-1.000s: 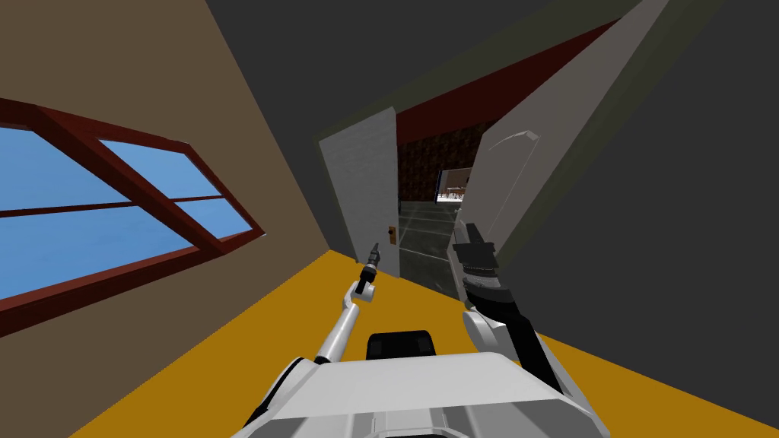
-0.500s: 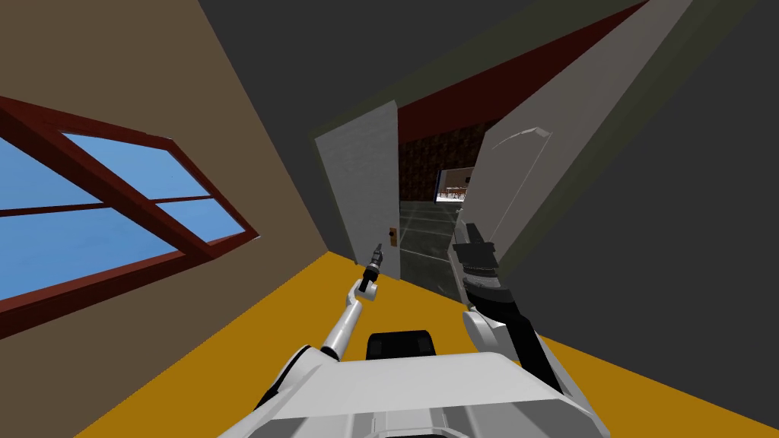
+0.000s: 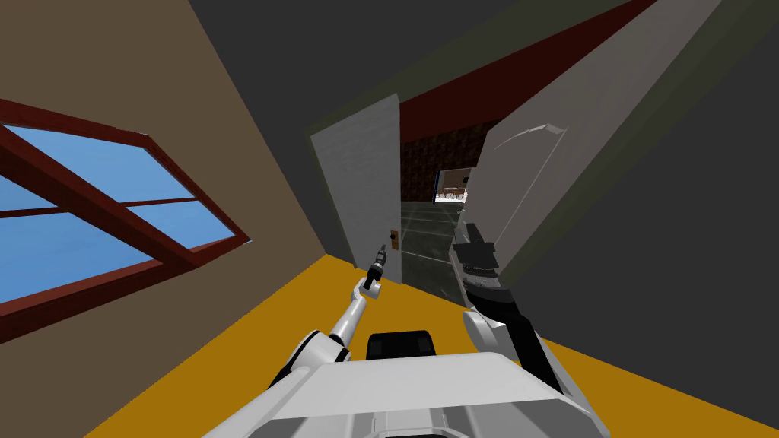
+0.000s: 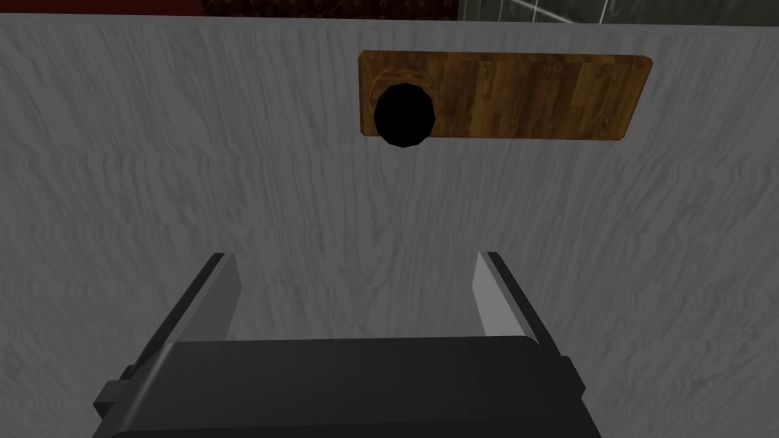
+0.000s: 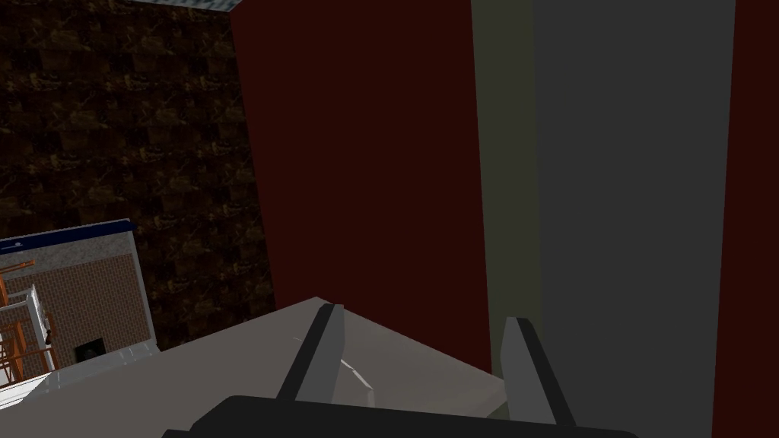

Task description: Push the door open

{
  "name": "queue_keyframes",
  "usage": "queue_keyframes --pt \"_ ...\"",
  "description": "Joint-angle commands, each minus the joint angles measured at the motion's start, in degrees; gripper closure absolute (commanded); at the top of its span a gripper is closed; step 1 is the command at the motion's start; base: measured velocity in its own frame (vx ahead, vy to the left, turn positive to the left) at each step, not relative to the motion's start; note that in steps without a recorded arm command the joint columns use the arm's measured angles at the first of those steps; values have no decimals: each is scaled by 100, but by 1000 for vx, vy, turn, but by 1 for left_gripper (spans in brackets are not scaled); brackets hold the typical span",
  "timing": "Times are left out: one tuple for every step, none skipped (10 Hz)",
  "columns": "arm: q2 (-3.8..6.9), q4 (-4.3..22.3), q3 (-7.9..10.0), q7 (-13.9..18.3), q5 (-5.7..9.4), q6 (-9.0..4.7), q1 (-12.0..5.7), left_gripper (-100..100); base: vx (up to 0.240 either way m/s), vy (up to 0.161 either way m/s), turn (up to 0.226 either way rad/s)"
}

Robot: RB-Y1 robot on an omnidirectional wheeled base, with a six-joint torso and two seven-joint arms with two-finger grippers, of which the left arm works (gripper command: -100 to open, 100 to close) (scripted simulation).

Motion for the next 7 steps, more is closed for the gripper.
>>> queue_keyframes --pt "-51 233 -24 13 11 -3 -149 -100 95 53 -19" --pt "-74 338 -42 24 15 -5 -213 -100 78 39 -19" --pt "-113 489 -68 40 21 -9 -304 -100 82 34 -30" --pt "-132 562 -81 47 24 -11 -349 -100 77 29 -19" --pt "-167 694 -104 61 30 -15 -429 -100 76 35 -19" --pt "-179 730 -110 65 31 -15 -451 -100 59 27 -16" --pt "-213 840 -129 76 36 -18 -517 -100 51 26 -15"
